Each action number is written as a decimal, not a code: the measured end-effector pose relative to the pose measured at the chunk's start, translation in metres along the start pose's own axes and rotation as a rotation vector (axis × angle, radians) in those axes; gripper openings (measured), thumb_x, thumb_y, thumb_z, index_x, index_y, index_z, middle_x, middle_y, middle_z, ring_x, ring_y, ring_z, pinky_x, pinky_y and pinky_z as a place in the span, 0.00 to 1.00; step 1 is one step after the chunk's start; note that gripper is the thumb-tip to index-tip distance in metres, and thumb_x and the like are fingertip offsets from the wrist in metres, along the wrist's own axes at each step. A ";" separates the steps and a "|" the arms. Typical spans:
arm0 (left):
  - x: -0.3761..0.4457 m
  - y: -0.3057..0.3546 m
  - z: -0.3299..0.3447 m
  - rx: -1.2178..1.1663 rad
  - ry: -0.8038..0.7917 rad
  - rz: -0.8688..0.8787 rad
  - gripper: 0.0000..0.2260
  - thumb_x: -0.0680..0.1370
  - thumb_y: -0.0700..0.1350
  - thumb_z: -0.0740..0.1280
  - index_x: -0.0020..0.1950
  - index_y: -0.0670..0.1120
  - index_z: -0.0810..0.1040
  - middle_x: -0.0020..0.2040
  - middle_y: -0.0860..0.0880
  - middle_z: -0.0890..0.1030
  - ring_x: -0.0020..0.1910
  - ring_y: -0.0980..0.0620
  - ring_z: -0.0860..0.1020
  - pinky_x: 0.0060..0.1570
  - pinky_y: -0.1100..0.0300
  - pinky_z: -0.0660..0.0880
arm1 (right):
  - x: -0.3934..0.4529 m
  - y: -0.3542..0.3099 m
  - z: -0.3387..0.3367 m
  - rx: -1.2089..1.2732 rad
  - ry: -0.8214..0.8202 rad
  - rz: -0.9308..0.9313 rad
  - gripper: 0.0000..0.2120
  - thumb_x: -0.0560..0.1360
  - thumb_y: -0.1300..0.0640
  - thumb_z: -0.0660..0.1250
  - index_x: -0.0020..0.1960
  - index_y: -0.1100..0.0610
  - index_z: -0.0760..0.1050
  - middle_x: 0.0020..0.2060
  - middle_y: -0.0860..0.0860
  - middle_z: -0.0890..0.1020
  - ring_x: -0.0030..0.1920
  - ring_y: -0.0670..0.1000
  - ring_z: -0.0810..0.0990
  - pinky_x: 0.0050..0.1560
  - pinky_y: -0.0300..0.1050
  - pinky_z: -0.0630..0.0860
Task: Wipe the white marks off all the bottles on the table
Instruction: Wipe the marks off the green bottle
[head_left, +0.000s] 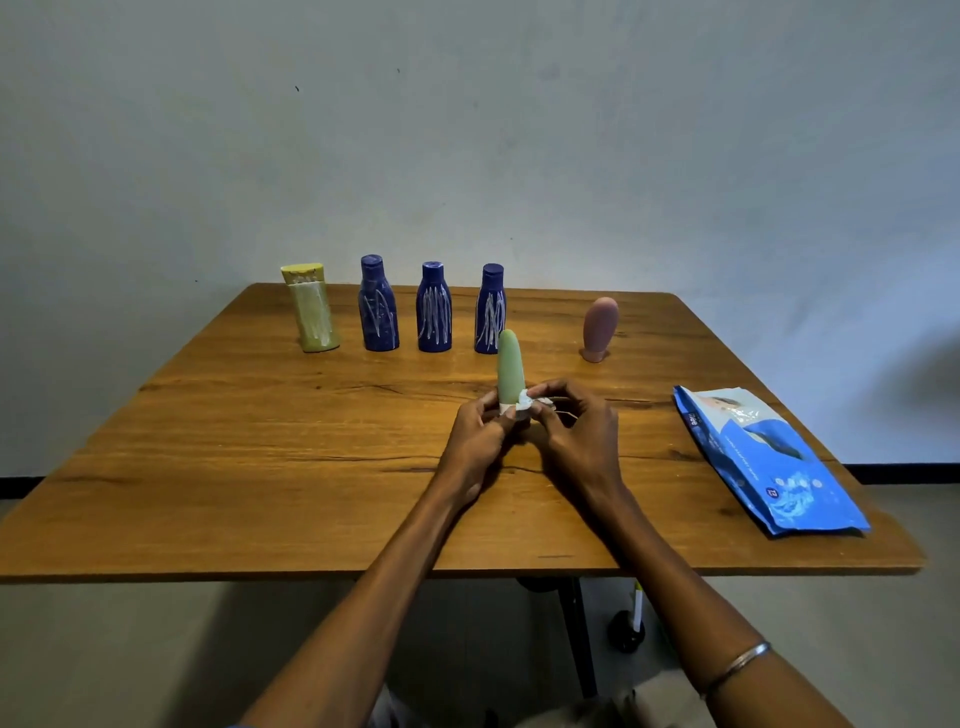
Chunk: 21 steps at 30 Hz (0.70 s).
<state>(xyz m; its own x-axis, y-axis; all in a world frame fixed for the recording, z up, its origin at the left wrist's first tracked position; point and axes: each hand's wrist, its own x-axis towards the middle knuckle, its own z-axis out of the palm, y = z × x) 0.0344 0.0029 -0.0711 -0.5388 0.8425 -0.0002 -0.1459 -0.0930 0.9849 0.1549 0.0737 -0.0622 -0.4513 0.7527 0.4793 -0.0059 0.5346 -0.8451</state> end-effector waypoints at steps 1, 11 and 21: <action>-0.001 0.001 0.001 -0.012 -0.001 0.004 0.16 0.81 0.39 0.69 0.69 0.42 0.78 0.58 0.43 0.85 0.57 0.47 0.84 0.53 0.56 0.81 | -0.001 -0.001 0.000 -0.001 -0.005 -0.012 0.06 0.77 0.62 0.72 0.52 0.53 0.82 0.48 0.45 0.85 0.51 0.44 0.85 0.49 0.49 0.85; 0.002 0.000 0.002 -0.073 0.073 -0.015 0.22 0.78 0.32 0.70 0.71 0.39 0.70 0.63 0.38 0.81 0.58 0.44 0.83 0.49 0.56 0.83 | -0.001 0.000 -0.004 -0.008 0.048 -0.035 0.06 0.77 0.63 0.72 0.52 0.54 0.83 0.47 0.45 0.86 0.50 0.43 0.85 0.51 0.43 0.83; 0.004 -0.004 -0.004 -0.073 0.019 0.001 0.21 0.76 0.37 0.74 0.68 0.38 0.77 0.58 0.38 0.84 0.60 0.40 0.83 0.63 0.39 0.78 | -0.005 0.000 -0.003 -0.053 -0.012 -0.102 0.11 0.78 0.60 0.73 0.60 0.55 0.83 0.55 0.46 0.86 0.56 0.41 0.84 0.50 0.38 0.82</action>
<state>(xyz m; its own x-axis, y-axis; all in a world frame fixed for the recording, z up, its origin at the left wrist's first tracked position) 0.0299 0.0043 -0.0761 -0.5545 0.8321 -0.0036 -0.2053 -0.1326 0.9697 0.1602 0.0709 -0.0640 -0.4616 0.6890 0.5588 -0.0049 0.6279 -0.7782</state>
